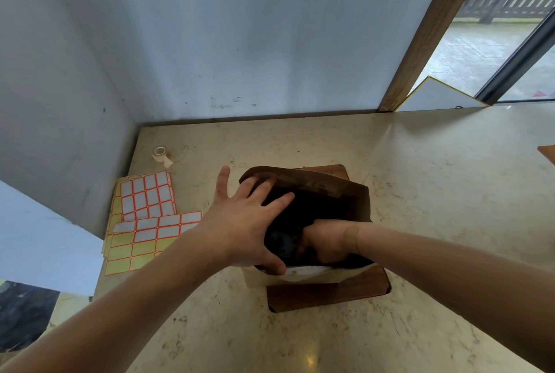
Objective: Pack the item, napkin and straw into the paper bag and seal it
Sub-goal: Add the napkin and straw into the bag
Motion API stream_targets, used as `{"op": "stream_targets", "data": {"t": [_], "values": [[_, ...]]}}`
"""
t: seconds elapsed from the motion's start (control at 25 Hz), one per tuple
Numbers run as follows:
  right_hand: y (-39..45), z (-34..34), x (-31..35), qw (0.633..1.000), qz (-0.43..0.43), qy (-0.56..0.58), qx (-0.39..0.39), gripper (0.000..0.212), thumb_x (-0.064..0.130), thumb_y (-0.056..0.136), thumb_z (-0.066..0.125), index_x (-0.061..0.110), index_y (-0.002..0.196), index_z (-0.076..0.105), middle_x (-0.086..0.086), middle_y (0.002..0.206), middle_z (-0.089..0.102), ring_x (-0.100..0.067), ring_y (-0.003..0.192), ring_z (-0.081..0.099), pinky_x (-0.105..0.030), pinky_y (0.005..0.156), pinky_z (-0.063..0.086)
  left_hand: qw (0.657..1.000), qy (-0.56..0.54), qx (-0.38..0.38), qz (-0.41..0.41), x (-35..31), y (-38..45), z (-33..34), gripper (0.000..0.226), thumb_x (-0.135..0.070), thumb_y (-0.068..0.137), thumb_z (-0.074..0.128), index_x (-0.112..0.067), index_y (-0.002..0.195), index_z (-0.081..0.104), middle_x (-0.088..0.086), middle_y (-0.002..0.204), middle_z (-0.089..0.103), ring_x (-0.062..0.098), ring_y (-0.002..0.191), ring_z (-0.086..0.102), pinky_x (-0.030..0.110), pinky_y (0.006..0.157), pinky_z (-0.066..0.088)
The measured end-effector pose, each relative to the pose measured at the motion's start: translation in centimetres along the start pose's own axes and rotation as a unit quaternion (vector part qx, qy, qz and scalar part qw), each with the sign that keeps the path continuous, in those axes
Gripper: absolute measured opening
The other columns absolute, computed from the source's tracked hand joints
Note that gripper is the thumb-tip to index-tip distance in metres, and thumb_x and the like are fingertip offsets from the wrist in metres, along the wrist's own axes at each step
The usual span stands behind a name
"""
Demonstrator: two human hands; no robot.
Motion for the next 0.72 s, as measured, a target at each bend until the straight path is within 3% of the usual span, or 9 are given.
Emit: {"op": "stream_targets", "data": {"t": [0.32,0.52,0.72], "values": [[-1.4,-1.0,0.8,0.999,-0.018,0.015,-0.029,0.043,0.008,0.095,0.049,0.033,0.129,0.058,0.001,0.128,0.061,-0.024,0.117,0.055,-0.039,0.105,0.042,1.000,-0.002,-0.005,-0.002,0.2,-0.1,0.0,0.115,-0.087,0.060,0.051,-0.045,0.144,-0.015,0.004,0.162,-0.001,0.027,0.145,-0.011,0.064,0.098,-0.029],[-5.0,-3.1,1.1,0.981,-0.061,0.078,-0.168,0.031,0.023,0.095,0.055,0.034,0.123,0.061,0.011,0.119,0.067,-0.005,0.106,0.062,-0.028,0.097,0.048,1.000,-0.011,-0.013,0.004,0.3,0.0,0.1,0.114,-0.085,0.061,0.052,-0.045,0.144,-0.014,0.003,0.162,0.001,0.024,0.145,-0.010,0.062,0.098,-0.032],[-8.7,-4.0,-0.6,0.941,-0.032,-0.032,-0.337,0.029,0.043,0.093,0.048,0.040,0.119,0.061,0.017,0.108,0.070,-0.003,0.099,0.061,-0.028,0.086,0.051,1.000,-0.026,-0.010,0.011,0.5,0.0,0.1,0.111,-0.084,0.063,0.052,-0.046,0.144,-0.015,0.004,0.161,0.002,0.023,0.145,-0.009,0.059,0.099,-0.034]]}}
Point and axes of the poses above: each hand's wrist, its own y-axis towards the middle knuckle, its own z-axis out of the palm, x = y × z, the point moved 2 cm from there along y, towards the middle knuckle
